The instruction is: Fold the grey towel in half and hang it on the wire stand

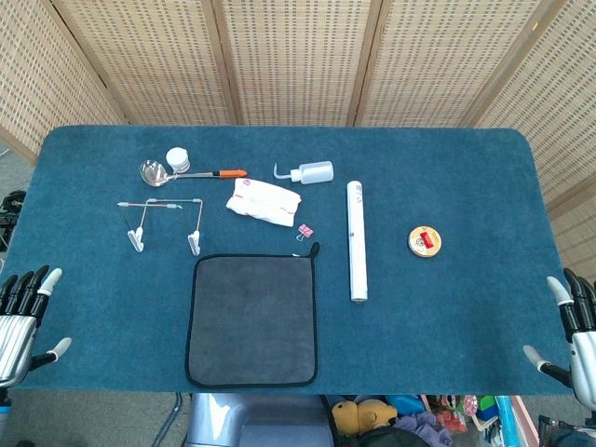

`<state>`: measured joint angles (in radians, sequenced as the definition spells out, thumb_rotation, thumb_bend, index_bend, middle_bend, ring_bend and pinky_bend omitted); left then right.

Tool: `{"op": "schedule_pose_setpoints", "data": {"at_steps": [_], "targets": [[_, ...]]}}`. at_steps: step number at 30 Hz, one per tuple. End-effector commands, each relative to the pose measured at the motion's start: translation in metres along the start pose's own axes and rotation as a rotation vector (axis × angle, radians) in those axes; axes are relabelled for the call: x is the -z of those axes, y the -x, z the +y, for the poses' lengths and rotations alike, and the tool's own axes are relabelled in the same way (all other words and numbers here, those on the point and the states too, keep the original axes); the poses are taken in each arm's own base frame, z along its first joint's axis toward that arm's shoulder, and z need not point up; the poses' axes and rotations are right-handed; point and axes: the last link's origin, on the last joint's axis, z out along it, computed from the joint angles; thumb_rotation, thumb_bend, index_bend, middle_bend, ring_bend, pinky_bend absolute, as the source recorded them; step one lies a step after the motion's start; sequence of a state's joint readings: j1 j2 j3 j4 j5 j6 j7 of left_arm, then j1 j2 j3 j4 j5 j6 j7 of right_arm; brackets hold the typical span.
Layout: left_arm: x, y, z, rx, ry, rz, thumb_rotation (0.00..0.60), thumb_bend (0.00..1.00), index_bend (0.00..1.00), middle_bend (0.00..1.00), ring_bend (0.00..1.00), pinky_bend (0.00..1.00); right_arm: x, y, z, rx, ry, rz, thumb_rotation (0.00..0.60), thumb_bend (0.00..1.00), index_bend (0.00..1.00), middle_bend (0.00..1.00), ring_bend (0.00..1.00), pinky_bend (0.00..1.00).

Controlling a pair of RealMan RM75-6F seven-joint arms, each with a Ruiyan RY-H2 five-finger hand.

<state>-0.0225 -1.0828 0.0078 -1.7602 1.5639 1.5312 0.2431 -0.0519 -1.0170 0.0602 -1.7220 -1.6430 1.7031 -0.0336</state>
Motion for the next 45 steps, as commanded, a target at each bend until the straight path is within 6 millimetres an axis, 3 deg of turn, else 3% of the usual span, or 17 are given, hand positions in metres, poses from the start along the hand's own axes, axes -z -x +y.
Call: {"op": "schedule_pose_setpoints", "data": {"at_steps": [1,14,24,33,38,45], "targets": [[0.000,0.000,0.000,0.000,-0.001,-0.001,0.600,0.20,0.00,0.00,0.00,0.00,0.000,0.000,0.000,-0.001,0.001,0.001,0.600,0.00,0.00,0.00,0.00,0.00],[-0.004,0.002,0.001,-0.008,0.013,-0.017,0.600,0.20,0.00,0.00,0.00,0.00,0.000,0.000,-0.001,-0.001,0.000,0.000,0.600,0.00,0.00,0.00,0.00,0.00],[-0.069,0.040,0.027,-0.173,0.522,-0.008,0.600,0.20,0.01,0.00,0.00,0.00,-0.005,0.003,0.000,0.014,0.029,0.000,0.600,0.00,0.00,0.00,0.00,0.00],[-0.111,0.070,0.055,-0.248,0.884,0.032,0.600,0.20,0.21,0.00,0.00,0.00,-0.014,0.010,0.003,0.042,0.067,-0.012,0.600,0.00,0.00,0.00,0.00,0.00],[-0.130,0.088,0.068,-0.280,1.004,0.016,0.600,0.21,0.30,0.00,0.00,0.00,-0.018,0.014,0.006,0.054,0.092,-0.020,0.600,0.00,0.00,0.00,0.00,0.00],[-0.148,0.100,0.083,-0.306,1.108,0.010,0.600,0.21,0.30,0.00,0.00,0.01,-0.023,0.016,0.011,0.063,0.124,-0.024,0.600,0.00,0.00,0.00,0.00,0.00]]}}
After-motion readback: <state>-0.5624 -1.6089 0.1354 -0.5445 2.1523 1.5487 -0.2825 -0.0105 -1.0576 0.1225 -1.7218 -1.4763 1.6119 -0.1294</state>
